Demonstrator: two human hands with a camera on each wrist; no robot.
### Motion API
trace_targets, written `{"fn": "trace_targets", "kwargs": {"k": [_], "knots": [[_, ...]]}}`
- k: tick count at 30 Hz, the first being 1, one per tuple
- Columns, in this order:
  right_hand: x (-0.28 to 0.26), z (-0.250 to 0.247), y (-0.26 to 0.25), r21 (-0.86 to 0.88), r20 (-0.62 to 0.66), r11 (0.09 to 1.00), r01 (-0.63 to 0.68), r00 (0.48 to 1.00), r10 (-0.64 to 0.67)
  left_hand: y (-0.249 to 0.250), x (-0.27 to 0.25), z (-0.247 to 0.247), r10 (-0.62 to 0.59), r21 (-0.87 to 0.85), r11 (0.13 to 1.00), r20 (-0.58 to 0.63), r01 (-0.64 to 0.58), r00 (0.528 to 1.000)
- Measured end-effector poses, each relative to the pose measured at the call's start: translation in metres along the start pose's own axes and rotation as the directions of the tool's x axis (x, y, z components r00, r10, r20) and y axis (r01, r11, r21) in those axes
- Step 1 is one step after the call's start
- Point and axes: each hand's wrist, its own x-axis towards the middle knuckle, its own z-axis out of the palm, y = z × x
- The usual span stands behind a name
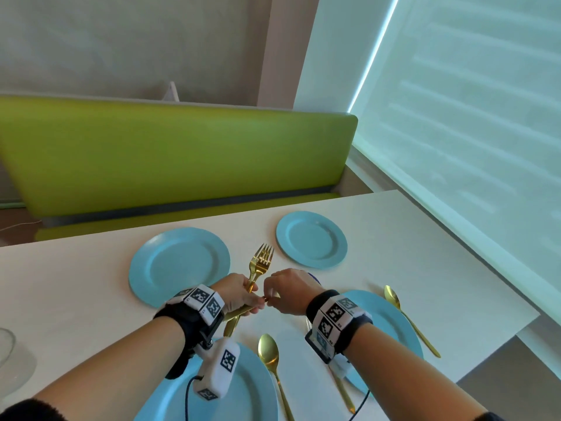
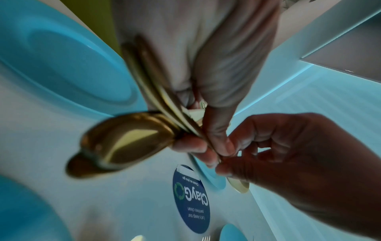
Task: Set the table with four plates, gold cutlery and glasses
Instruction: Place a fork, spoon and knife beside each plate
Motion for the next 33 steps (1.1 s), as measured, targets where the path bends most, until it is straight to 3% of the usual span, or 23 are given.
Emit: {"fn": "trace_targets", "kwargs": {"k": [7, 10, 12, 17, 22, 26, 29, 33], "knots": [[0.038, -0.013, 0.037, -0.013, 0.136, 0.997, 0.074, 0.988, -0.072, 0.012, 0.039, -0.001, 0.003, 0.073, 0.997, -0.019, -0.001, 1.0], [0.05, -0.012, 0.042, 0.002, 0.196, 0.993, 0.115, 0.974, -0.113, 0.011, 0.05, -0.005, 0.01, 0.19, 0.982, -0.064, 0.002, 0.998], [0.058, -0.008, 0.047, 0.033, 0.222, 0.994, 0.1, 0.969, -0.105, 0.009, 0.059, -0.007, 0.0, 0.18, 0.983, -0.099, 0.018, 0.995], [0.068, -0.011, 0.078, 0.088, 0.223, 0.996, -0.032, 0.975, 0.012, 0.014, 0.076, -0.016, -0.046, -0.022, 0.999, -0.241, 0.042, 0.969], [0.085, -0.029, 0.153, 0.11, 0.181, 0.959, -0.261, 0.954, 0.239, 0.019, 0.09, -0.034, -0.078, -0.165, 0.986, -0.338, 0.023, 0.938], [0.098, -0.039, 0.22, 0.142, 0.045, 0.855, -0.498, 0.866, 0.497, 0.027, 0.105, -0.043, -0.131, -0.257, 0.966, -0.39, 0.029, 0.912], [0.108, -0.032, 0.257, 0.077, 0.036, 0.764, -0.64, 0.768, 0.639, 0.03, 0.116, -0.047, -0.147, -0.28, 0.959, -0.396, 0.033, 0.906], [0.12, -0.01, 0.295, 0.125, 0.08, 0.6, -0.79, 0.611, 0.788, 0.029, 0.13, -0.049, -0.158, -0.264, 0.963, -0.398, 0.052, 0.904]]}}
